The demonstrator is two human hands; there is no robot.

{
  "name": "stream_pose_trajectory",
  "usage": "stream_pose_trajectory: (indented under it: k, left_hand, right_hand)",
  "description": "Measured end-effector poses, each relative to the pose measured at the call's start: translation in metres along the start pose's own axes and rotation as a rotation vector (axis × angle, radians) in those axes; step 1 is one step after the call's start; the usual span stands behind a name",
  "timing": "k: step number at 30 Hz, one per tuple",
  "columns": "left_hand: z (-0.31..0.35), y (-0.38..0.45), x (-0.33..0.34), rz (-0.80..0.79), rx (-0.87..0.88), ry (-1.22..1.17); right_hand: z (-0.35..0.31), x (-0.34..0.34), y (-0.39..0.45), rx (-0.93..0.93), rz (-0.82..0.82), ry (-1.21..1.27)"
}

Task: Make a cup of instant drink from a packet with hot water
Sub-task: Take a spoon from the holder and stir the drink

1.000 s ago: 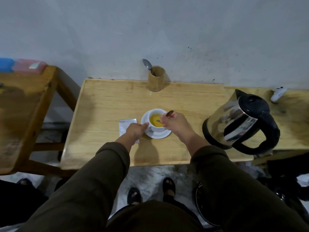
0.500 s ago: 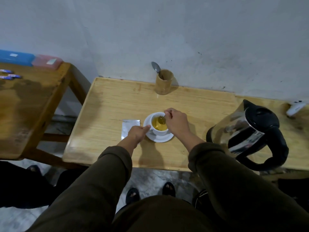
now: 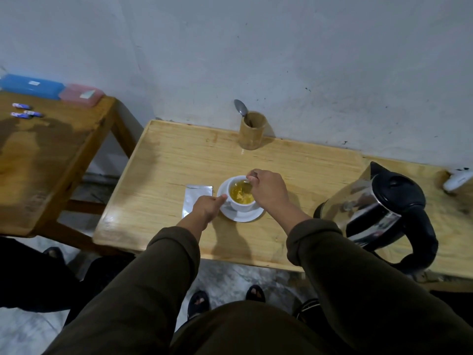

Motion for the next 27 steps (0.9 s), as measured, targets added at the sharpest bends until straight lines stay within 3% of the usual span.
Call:
stream_pose_trajectory:
  k: [11,19,27]
  left_hand:
    - [0.001,-0.003,0.001,0.014,0.006,0.012]
    - [0.005,-0.007,0.001,0.052,0.021,0.083]
    - [0.004,-0.015,0.003,0.098,0.059,0.127]
  right_hand:
    - [-0.008,0.004,-0.004,-0.032,-0.108,0.113]
    - [0.006,0.0,-0.003,0.052,-0.01,0.044]
    - [0.005,0.008,-0.009,0.029,-0.078,0.188]
Point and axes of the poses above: each hand's wrist, its own y-axis towards the middle knuckle, its own x-axis out of the palm, z = x × y, the point moved 7 cm from there along y, towards the middle knuckle, and after that the axes turned 8 degrees about -y, right-handed, at the moved point
